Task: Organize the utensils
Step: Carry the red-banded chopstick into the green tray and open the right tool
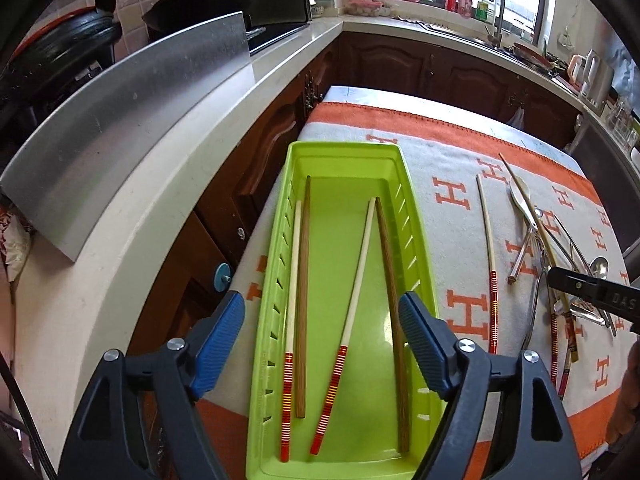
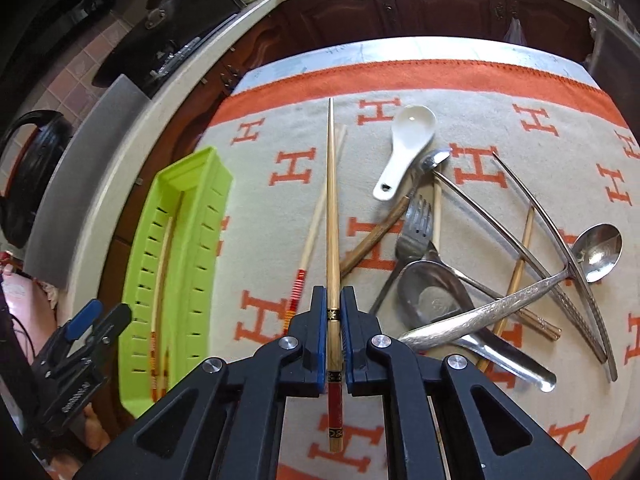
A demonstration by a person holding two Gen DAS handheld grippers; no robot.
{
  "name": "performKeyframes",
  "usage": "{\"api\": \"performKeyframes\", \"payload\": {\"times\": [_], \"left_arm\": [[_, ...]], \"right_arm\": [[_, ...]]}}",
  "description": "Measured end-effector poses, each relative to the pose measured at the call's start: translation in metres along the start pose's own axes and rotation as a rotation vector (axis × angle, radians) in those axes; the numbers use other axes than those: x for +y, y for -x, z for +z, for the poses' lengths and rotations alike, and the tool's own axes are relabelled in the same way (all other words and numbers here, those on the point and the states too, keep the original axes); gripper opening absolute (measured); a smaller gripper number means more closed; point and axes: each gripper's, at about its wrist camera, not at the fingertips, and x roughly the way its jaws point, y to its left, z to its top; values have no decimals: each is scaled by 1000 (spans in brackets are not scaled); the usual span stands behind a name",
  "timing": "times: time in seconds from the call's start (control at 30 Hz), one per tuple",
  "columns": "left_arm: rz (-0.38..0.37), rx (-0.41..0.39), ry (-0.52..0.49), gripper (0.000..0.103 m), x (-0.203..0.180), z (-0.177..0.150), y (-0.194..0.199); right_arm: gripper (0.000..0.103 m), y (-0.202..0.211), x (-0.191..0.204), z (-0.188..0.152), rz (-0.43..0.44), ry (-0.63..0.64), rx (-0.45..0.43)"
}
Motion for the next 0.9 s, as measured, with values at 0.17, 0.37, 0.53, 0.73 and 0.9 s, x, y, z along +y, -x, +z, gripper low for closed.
{"api": "performKeyframes", "payload": {"times": [0.17, 0.37, 0.53, 0.73, 0.9], "left_arm": [[21, -15, 22, 81, 8, 1, 12], [51, -41, 67, 84, 23, 3, 25], [84, -55, 94, 84, 34, 5, 32], [135, -70, 98, 84, 49, 5, 35], [144, -63, 108, 84, 57, 4, 34]], "right_arm": [[7, 27, 33, 0, 61, 53, -10], [7, 40, 85, -2, 128, 104, 7], [7, 35, 125, -7, 164, 119, 39], [7, 18, 148, -14, 178, 119, 96], [7, 5, 154, -16, 173, 96, 123]]}}
